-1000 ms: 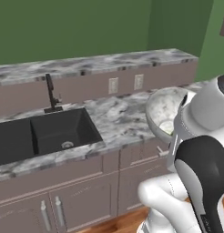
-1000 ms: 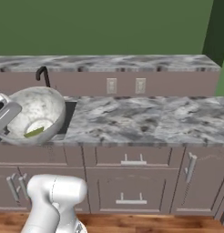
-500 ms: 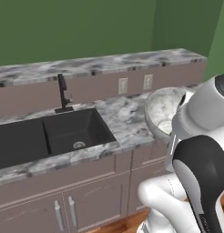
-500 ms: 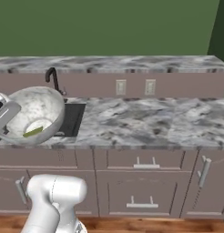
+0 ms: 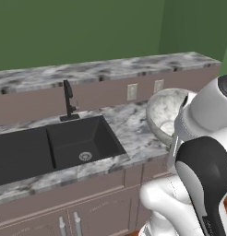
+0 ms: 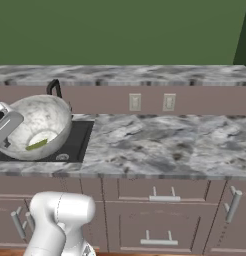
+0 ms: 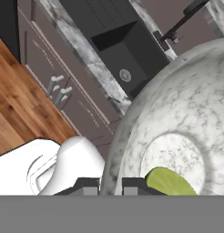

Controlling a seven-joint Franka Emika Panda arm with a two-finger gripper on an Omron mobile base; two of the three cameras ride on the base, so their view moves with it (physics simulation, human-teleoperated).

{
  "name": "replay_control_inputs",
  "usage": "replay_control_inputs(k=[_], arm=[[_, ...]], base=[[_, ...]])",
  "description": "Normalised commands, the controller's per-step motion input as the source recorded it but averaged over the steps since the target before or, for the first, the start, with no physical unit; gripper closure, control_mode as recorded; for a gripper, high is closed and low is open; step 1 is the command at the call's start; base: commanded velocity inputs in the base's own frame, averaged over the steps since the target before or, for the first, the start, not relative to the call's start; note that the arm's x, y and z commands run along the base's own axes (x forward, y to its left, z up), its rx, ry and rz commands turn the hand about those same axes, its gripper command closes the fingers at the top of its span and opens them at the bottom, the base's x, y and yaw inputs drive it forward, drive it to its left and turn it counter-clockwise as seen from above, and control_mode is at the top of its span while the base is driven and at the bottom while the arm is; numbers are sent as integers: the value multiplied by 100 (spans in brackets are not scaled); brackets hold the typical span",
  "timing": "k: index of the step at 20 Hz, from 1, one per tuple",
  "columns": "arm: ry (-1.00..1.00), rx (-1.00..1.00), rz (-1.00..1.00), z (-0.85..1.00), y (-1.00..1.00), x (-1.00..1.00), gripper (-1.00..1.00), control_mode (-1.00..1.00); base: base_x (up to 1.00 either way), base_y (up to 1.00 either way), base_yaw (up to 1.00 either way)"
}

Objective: Pick the lemon wedge from the cabinet and place it in the bowl. Then pick the bowl and place it in the sink. Then turn on the sink facuet.

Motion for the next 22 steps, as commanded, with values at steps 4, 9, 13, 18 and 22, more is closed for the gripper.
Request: replay_control_inputs(k=[4, 9, 13, 18, 22], arm=[[0, 0, 0, 0, 0, 0, 100, 100], [0, 0, 0, 0, 0, 0, 100, 100], [0, 0, 0, 0, 0, 0, 100, 100], [0, 0, 0, 0, 0, 0, 100, 100], [0, 0, 0, 0, 0, 0, 100, 100]], base=[[26, 14, 8], [37, 7, 7], [41, 7, 11], [37, 1, 13], [36, 0, 14]])
